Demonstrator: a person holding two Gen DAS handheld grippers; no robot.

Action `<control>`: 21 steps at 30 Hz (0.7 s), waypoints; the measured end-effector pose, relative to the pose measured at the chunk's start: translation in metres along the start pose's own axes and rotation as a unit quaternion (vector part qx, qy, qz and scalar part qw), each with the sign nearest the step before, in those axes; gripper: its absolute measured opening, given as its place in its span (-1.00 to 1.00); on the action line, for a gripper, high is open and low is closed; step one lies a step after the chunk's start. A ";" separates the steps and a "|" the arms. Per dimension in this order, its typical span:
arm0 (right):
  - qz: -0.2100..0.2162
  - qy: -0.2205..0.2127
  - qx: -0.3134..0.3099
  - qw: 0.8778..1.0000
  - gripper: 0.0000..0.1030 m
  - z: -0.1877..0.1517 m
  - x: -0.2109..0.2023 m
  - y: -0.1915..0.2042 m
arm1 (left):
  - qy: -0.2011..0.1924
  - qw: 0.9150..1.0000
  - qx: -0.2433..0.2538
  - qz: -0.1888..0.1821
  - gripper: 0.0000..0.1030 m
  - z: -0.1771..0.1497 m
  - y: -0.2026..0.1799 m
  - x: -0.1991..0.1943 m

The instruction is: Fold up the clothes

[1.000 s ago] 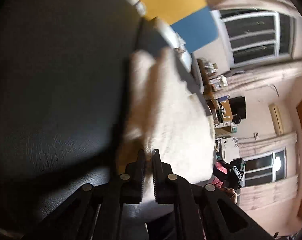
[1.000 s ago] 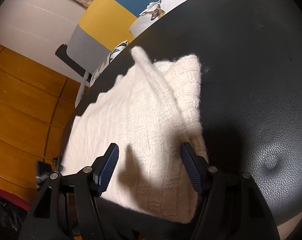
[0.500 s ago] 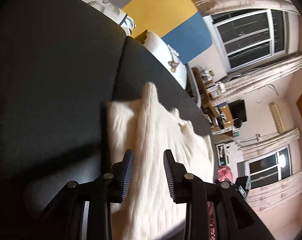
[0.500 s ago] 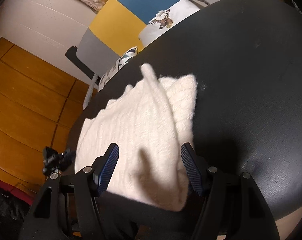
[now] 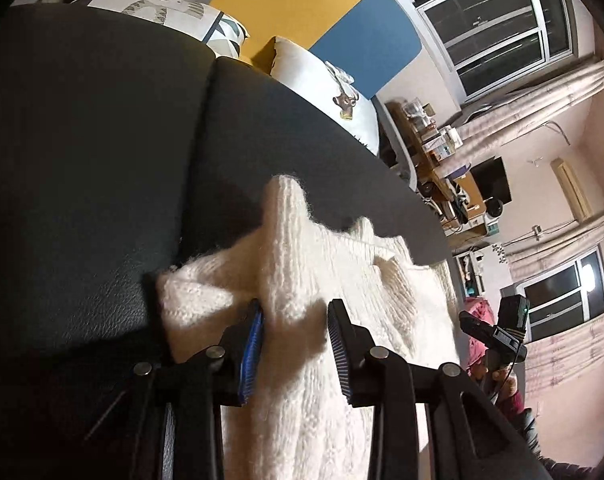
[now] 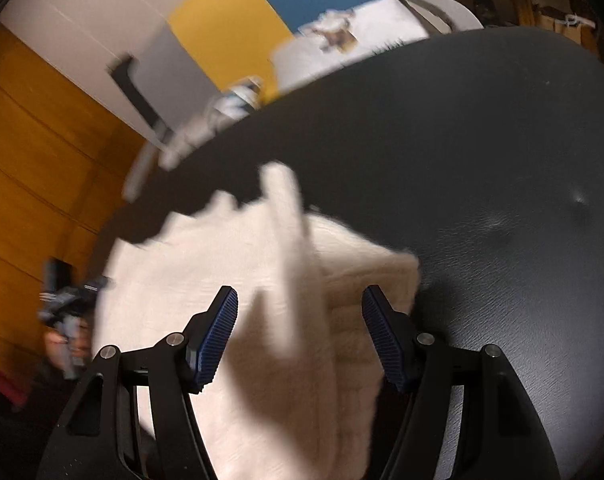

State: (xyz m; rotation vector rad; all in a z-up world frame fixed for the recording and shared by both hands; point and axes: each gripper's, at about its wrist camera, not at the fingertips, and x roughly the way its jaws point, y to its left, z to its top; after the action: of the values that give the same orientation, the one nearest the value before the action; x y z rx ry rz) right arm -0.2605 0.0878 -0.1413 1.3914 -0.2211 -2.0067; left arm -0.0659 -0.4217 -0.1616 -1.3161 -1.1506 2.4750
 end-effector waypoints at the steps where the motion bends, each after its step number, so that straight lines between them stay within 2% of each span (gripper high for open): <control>1: -0.013 0.006 -0.012 1.000 0.31 0.002 0.004 0.003 | 0.002 1.000 0.004 0.008 -0.41 0.000 -0.001 0.001; 2: -0.030 0.010 -0.028 0.999 -0.05 0.002 0.007 0.007 | 0.002 1.000 0.016 0.020 -0.62 0.000 -0.003 0.003; 3: -0.041 0.016 -0.039 0.998 -0.66 0.001 0.009 0.011 | -0.005 0.999 0.034 0.030 -0.77 0.000 -0.008 0.002; 4: -0.050 0.022 -0.048 0.997 -0.76 0.000 0.011 0.014 | -0.020 0.998 0.048 0.036 -0.86 -0.003 -0.013 -0.002; 6: -0.062 0.024 -0.064 0.996 -0.76 -0.001 0.008 0.022 | -0.046 0.997 0.056 0.026 -0.89 -0.006 -0.020 -0.013; 8: -0.064 0.006 -0.075 0.995 -0.76 -0.003 -0.006 0.031 | -0.076 0.995 0.057 0.013 -0.89 -0.014 -0.023 -0.032; 11: -0.067 -0.026 -0.082 0.994 -0.76 -0.002 -0.029 0.040 | -0.097 0.995 0.021 0.004 -0.89 -0.023 -0.008 -0.051; 13: -0.087 -0.030 -0.073 0.993 -0.76 0.002 -0.032 0.033 | -0.082 0.996 0.003 0.018 -0.89 -0.022 0.004 -0.045; 16: -0.094 -0.003 -0.043 0.995 -0.76 0.006 -0.014 0.015 | -0.053 0.998 -0.013 0.044 -0.87 -0.017 0.013 -0.025; 18: -0.071 0.008 -0.023 0.997 -0.74 0.006 -0.004 0.007 | -0.047 0.998 -0.021 0.045 -0.78 -0.012 0.012 -0.019; 19: -0.056 0.006 -0.010 0.998 -0.74 0.006 -0.003 0.005 | -0.045 0.998 -0.024 0.045 -0.68 -0.009 0.011 -0.016; 21: -0.031 -0.001 0.008 0.999 -0.74 0.008 -0.003 0.003 | -0.059 0.996 -0.016 0.072 -0.67 -0.005 0.005 -0.022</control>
State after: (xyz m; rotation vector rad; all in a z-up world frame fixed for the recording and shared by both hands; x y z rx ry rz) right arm -0.2658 0.0860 -0.1340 1.4217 -0.1975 -2.0610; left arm -0.0474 -0.4309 -0.1523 -1.3194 -1.1632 2.6806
